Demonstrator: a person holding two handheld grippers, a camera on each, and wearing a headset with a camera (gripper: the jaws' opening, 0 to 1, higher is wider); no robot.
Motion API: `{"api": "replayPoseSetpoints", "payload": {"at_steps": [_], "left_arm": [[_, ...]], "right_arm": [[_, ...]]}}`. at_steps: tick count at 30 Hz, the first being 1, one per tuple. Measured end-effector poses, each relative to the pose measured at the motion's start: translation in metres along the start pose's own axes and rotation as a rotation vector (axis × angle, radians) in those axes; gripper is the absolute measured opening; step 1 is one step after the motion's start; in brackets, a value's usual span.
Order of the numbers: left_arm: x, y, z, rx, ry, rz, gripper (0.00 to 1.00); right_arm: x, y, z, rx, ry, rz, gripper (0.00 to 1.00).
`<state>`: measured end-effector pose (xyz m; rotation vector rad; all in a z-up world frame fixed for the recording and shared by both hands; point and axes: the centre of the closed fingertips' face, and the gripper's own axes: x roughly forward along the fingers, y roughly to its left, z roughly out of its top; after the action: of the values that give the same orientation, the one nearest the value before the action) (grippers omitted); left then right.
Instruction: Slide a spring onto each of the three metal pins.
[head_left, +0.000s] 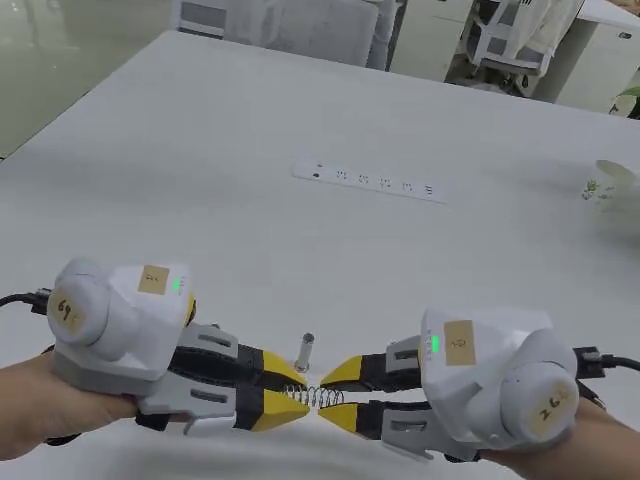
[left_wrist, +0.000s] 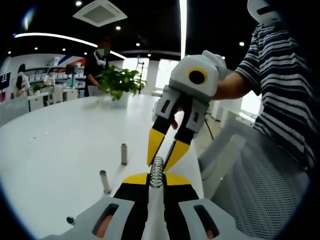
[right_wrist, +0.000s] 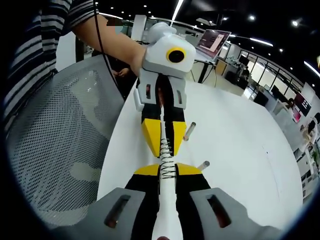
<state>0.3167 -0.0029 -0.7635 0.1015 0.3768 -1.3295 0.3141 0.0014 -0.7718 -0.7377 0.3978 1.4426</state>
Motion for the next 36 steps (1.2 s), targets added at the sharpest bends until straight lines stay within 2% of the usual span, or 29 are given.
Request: {"api": "replayPoseSetpoints", "payload": {"at_steps": [11, 19, 24, 36], "left_arm": [[0.0, -0.003, -0.001, 0.005, 0.011, -0.017, 0.02], [0.001, -0.007, -0.002, 0.01, 0.018, -0.043, 0.02], [0.0, -0.008, -0.002, 0.011, 0.017, -0.052, 0.02], [-0.001, -0.009, -0.003, 0.012, 0.02, -0.066, 0.02]], "right_arm": [[0.0, 0.001, -0.001, 0.027, -0.007, 0.013, 0.09], [-0.001, 0.004, -0.008, 0.038, 0.005, 0.023, 0.11], [-0.001, 0.007, -0.013, 0.052, 0.016, 0.036, 0.1], [-0.002, 0.008, -0.012, 0.049, -0.001, 0.028, 0.07]]}}
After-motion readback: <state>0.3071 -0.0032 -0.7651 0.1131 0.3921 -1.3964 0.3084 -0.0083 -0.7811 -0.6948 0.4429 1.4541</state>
